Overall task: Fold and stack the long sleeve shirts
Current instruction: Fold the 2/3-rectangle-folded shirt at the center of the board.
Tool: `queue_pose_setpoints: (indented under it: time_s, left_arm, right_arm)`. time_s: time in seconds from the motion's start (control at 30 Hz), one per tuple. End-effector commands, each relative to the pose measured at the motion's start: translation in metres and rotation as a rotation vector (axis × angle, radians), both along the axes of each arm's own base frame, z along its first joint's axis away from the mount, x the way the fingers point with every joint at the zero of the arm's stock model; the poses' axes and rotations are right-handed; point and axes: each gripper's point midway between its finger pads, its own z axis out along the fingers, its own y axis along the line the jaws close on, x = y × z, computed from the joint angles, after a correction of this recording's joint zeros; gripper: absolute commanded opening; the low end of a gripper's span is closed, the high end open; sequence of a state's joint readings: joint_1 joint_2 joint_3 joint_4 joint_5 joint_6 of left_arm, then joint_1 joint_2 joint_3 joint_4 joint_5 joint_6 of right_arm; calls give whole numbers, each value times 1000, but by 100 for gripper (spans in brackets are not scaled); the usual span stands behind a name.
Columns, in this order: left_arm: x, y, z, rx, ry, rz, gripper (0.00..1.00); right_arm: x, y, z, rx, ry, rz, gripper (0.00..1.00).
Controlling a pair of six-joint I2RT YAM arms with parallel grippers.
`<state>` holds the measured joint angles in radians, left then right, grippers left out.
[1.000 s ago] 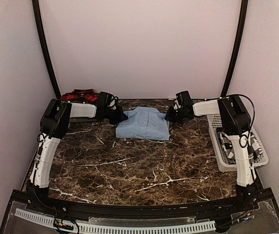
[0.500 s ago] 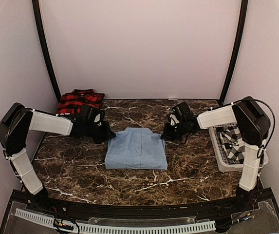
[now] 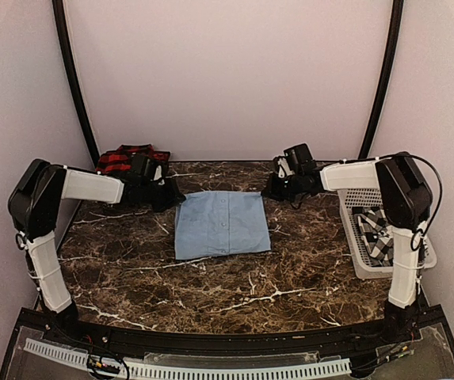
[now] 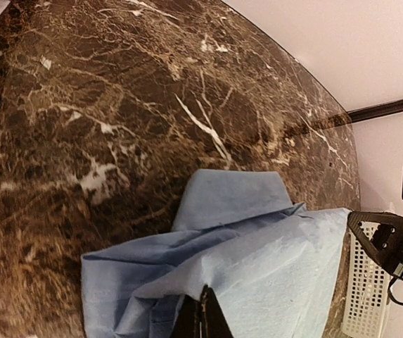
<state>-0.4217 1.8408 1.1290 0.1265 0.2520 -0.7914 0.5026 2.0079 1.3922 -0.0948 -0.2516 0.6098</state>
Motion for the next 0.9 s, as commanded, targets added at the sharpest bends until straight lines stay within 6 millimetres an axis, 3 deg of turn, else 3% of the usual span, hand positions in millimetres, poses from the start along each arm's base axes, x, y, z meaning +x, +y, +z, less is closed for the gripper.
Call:
queue_pose_setpoints:
  time_s: [0.0,0.1,0.27,0.37,0.5,0.67,0.87]
  left_arm:
    - [37,12,-13,47,-40,2,0]
    - [55,22,-9,38,-55,34,0]
    - [57,25,-7,52,-60,37,0]
    - [52,26,-6,49,-63,41,0]
    - [48,27,9,35,-92,37,0]
    - [42,30,25,31,-117,38,0]
    - [36,34,39,28,-143,50,0]
  right_arm:
    - [45,-4,-6,21,-50,-8,0]
    - [67,2,6,36,-84,0,0]
    - [79,14,12,48,-83,24,0]
    - [72,17,19,52,-88,33,13]
    - [48,26,31,2,-105,67,25]
    - [-2,27,41,24,-109,108,35]
    - [-44,20,17,73,-53,124,44]
